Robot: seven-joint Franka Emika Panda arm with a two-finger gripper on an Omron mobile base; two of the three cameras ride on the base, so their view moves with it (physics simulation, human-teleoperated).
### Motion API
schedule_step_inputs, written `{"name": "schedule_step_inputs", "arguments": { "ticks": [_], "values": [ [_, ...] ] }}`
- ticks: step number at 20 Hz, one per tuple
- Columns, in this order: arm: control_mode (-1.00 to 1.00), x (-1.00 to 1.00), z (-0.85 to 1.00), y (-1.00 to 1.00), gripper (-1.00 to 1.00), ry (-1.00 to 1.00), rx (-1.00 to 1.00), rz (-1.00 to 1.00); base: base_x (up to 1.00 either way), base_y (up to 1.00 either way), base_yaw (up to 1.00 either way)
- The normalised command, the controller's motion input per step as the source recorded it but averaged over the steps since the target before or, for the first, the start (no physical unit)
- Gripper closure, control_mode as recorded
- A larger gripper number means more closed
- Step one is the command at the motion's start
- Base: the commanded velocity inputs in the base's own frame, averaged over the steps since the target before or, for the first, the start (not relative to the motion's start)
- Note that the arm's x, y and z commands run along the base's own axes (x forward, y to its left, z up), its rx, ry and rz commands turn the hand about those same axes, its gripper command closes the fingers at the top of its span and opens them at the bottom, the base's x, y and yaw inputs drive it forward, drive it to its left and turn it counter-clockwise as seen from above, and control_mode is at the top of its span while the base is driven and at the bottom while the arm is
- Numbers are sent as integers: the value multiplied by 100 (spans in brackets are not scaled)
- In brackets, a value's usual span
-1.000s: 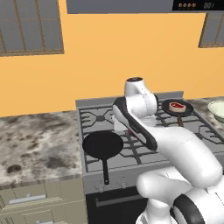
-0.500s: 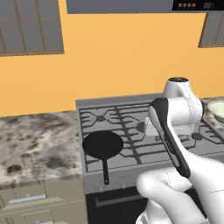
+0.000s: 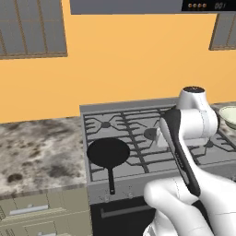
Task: Place one of the steaks on the plate and the other in the bowl. Then place the bowl in the fridge.
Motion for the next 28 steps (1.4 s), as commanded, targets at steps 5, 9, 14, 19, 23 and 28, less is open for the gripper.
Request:
{"name": "schedule_step_inputs", "arguments": {
  "ticks": [5,9,14,19,23,28],
  "values": [
    [100,0,0,0,100,0,0,0,0,-82,0],
    [100,0,0,0,100,0,0,0,0,-87,0],
    [100,0,0,0,100,0,0,0,0,-87,0],
    [100,0,0,0,100,0,0,0,0,-83,0],
    [100,0,0,0,100,0,0,0,0,-80,0],
    [100,0,0,0,100,0,0,0,1,-67,0]
  ]
}}
